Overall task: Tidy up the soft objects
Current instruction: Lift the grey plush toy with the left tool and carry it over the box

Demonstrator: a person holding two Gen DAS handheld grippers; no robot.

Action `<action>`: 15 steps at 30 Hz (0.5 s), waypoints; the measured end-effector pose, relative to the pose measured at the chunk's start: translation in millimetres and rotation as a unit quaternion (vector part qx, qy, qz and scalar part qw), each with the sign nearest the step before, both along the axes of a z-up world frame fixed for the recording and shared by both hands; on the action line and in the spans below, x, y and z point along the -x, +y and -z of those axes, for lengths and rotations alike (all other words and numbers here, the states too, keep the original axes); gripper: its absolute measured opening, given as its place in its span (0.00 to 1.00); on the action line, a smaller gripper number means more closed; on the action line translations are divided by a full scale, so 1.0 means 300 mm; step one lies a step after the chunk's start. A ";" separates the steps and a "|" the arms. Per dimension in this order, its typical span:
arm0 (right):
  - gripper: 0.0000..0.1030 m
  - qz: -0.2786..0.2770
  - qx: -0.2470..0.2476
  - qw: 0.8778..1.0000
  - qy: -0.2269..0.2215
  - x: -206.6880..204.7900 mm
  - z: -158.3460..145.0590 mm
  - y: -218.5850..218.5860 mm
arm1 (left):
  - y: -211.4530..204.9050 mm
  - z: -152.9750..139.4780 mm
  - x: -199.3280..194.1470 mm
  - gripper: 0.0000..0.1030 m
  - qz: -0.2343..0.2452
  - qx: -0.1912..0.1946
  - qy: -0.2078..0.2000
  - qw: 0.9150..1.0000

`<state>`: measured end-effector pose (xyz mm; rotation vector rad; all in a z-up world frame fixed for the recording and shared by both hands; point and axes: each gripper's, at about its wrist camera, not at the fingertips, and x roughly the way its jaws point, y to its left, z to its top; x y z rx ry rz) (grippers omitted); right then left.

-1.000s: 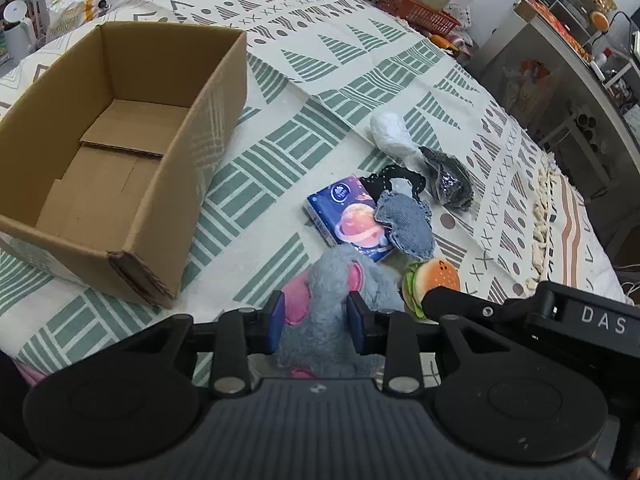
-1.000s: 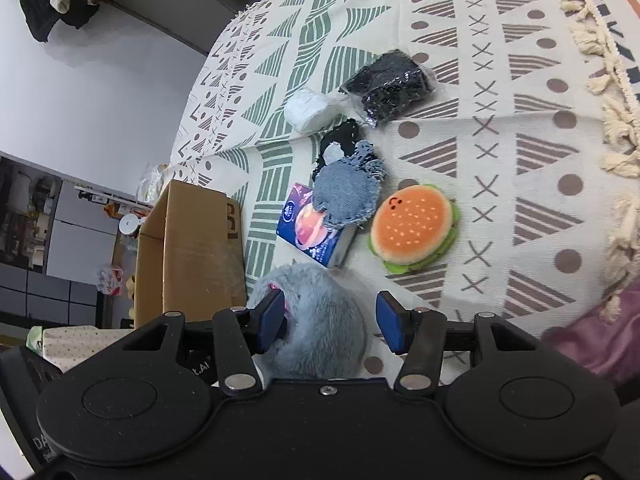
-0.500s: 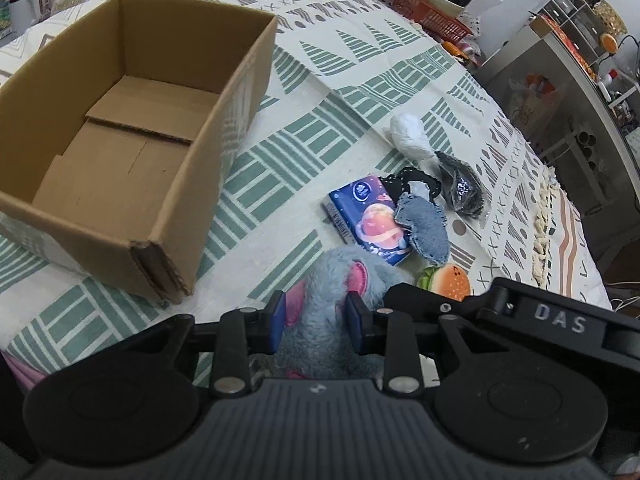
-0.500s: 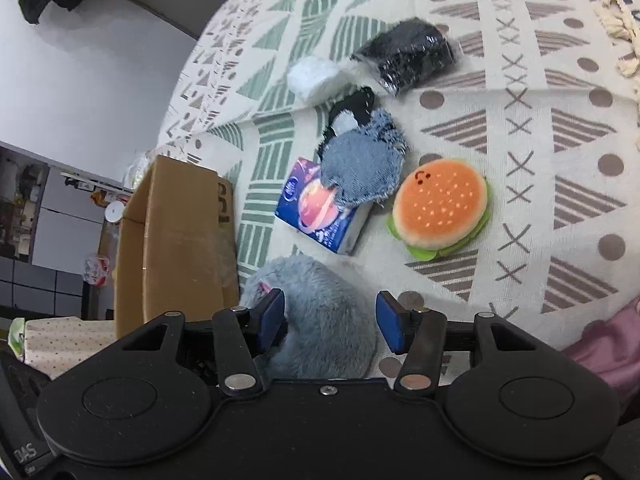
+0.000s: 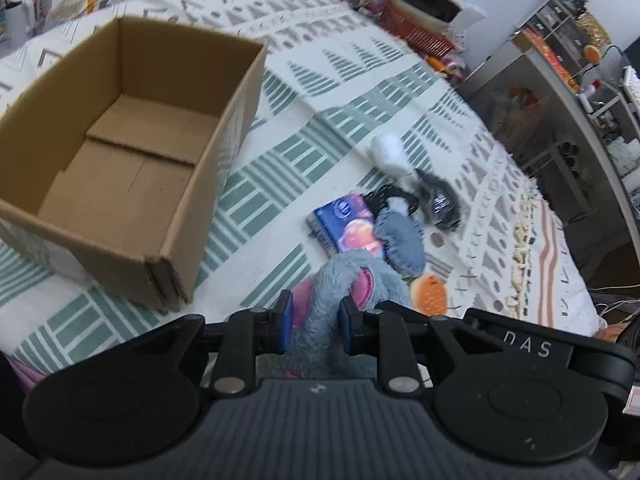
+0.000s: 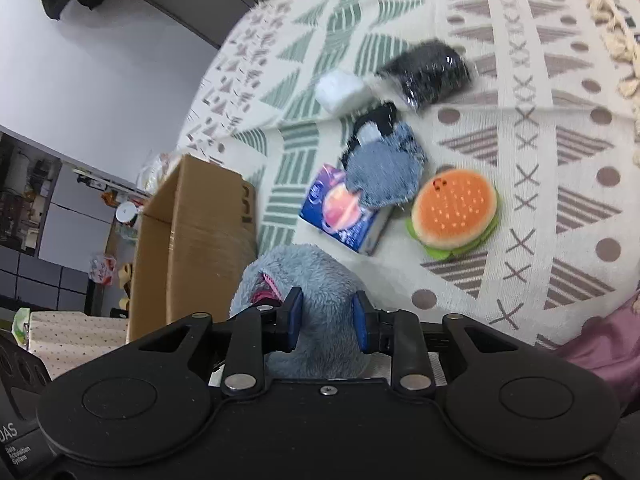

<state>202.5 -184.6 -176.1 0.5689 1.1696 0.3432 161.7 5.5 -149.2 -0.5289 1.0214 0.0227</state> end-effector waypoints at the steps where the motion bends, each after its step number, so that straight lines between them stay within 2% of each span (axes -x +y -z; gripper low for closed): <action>1: 0.26 0.001 0.000 1.000 -0.006 0.004 -0.014 -0.002 | -0.001 -0.012 0.001 0.22 0.002 0.000 -0.005 1.000; 15: 0.26 0.001 0.015 0.995 -0.097 0.018 -0.203 0.034 | 0.014 -0.183 0.001 0.21 0.014 -0.002 -0.069 0.998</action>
